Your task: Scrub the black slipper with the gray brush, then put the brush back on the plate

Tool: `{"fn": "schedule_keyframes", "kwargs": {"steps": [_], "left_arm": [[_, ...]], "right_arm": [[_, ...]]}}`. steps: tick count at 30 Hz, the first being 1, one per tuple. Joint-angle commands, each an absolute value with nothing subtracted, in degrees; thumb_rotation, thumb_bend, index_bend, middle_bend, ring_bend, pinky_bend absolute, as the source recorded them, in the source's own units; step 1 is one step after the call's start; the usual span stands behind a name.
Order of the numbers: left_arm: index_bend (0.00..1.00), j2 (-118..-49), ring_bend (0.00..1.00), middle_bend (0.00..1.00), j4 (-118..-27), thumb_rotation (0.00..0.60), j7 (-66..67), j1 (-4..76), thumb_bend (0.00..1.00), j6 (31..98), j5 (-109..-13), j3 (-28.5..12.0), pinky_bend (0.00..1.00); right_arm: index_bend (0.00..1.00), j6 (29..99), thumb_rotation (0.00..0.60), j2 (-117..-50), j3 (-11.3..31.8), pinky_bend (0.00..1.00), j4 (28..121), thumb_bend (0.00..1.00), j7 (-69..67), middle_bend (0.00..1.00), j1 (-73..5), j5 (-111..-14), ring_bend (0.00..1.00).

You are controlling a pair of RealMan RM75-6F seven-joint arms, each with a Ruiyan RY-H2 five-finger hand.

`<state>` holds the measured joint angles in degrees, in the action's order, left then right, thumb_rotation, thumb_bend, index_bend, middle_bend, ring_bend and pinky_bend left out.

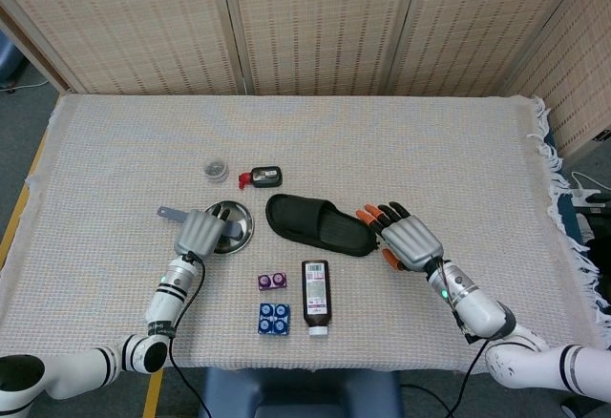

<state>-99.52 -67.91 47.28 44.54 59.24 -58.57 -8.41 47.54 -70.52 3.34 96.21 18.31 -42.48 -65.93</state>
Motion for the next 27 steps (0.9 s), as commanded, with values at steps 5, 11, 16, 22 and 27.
{"fn": "schedule_keyframes", "kwargs": {"steps": [5, 11, 16, 22, 27], "left_arm": [[0.13, -93.0, 0.66, 0.12, -78.5, 0.600, 47.4, 43.5, 0.43, 60.1, -57.2, -9.4, 0.91], [0.03, -75.5, 0.05, 0.02, -100.1, 0.600, 26.3, 34.7, 0.42, 62.6, -66.9, -6.9, 0.31], [0.00, -65.9, 0.00, 0.00, -97.6, 0.600, 2.4, 20.1, 0.41, 76.8, -89.5, 6.0, 0.11], [0.00, -69.3, 0.00, 0.00, -86.7, 0.600, -1.2, 7.6, 0.41, 93.4, -88.8, 6.4, 0.09], [0.00, -70.3, 0.00, 0.00, -83.9, 0.600, -0.5, 6.5, 0.41, 97.0, -89.8, 3.8, 0.10]], "right_arm": [[0.00, 49.9, 0.600, -69.5, 3.0, 0.00, 97.1, 0.37, 18.5, 0.00, -41.1, -66.4, 0.00], [0.00, 60.3, 0.600, -65.6, -1.7, 0.00, 100.1, 0.19, 21.2, 0.00, -33.2, -70.3, 0.00], [0.00, 73.9, 0.600, -66.7, -7.5, 0.00, 97.3, 0.19, 28.6, 0.00, -22.7, -74.4, 0.00], [0.00, 84.6, 0.600, -68.6, -9.1, 0.00, 92.5, 0.19, 27.7, 0.00, -12.6, -74.4, 0.00], [0.00, 85.9, 0.600, -66.7, -8.2, 0.00, 94.4, 0.19, 25.8, 0.00, -11.0, -76.3, 0.00]]}}
